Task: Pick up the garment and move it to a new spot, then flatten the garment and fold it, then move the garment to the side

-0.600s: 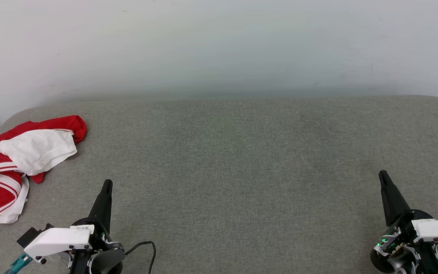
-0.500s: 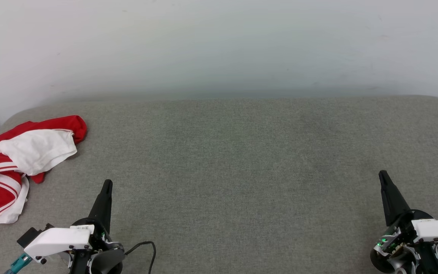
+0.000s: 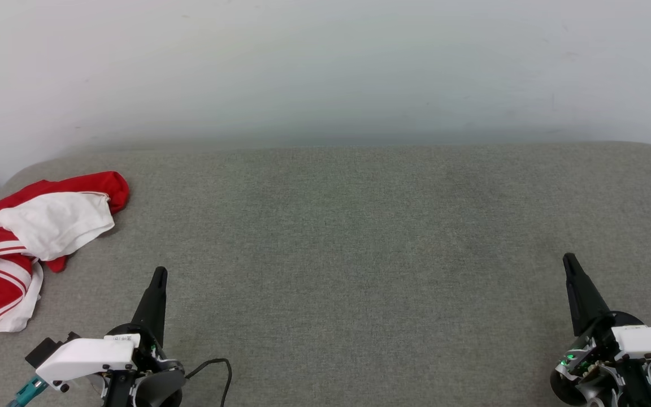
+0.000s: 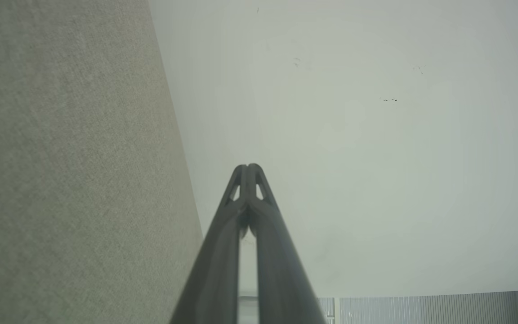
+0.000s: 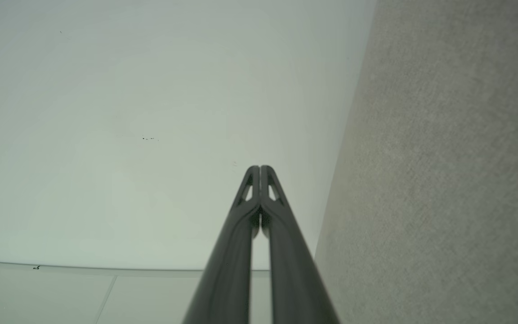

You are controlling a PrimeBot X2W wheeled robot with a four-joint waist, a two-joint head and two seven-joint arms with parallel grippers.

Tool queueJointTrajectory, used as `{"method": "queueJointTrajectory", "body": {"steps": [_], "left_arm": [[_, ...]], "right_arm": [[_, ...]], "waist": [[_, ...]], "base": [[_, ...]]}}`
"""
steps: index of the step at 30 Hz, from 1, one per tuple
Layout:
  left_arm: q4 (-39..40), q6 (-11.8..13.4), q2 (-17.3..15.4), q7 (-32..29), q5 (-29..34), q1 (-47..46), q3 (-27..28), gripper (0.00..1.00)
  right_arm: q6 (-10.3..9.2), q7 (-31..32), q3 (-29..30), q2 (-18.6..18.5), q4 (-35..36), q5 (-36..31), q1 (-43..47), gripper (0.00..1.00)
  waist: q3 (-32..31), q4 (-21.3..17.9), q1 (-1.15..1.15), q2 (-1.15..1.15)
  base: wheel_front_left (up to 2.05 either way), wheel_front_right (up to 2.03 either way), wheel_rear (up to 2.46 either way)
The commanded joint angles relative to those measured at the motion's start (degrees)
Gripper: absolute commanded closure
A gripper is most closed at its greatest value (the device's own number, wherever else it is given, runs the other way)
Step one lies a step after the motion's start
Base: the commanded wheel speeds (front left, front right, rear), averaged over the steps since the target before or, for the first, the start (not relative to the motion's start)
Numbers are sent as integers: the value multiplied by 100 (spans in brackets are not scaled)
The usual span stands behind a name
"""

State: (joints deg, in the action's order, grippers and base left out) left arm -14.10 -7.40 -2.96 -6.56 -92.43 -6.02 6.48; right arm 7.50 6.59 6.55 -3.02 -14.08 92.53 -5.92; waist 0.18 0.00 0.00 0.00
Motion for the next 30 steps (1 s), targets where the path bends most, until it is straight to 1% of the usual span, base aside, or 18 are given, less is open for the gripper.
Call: {"method": "queueJointTrajectory", "body": {"steps": [1, 14, 15, 19, 30], "left_arm": [[-2, -16, 10, -15, 14, -48, 22, 100], [-2, -17, 11, -13, 12, -48, 20, 100], [0, 0, 0, 0, 0, 0, 0, 0], [-175, 7, 19, 6, 0, 153, -28, 0], [-14, 4, 17, 299, 172, 303, -50, 0]], "right_arm": [[-2, 4, 0, 24, -4, -29, -66, 100], [-2, 4, -1, 24, -4, -28, -66, 100], [0, 0, 0, 0, 0, 1, 0, 0], [-1, -5, -11, 2, -176, 1, 161, 0], [-1, -298, -206, 4, 3, -148, 266, 0]], "waist": [[0, 0, 0, 0], [0, 0, 0, 0], [0, 0, 0, 0], [1, 0, 0, 0], [10, -12, 0, 0]], "base": [[0, 0, 0], [0, 0, 0], [0, 0, 0], [0, 0, 0], [0, 0, 0]]}}
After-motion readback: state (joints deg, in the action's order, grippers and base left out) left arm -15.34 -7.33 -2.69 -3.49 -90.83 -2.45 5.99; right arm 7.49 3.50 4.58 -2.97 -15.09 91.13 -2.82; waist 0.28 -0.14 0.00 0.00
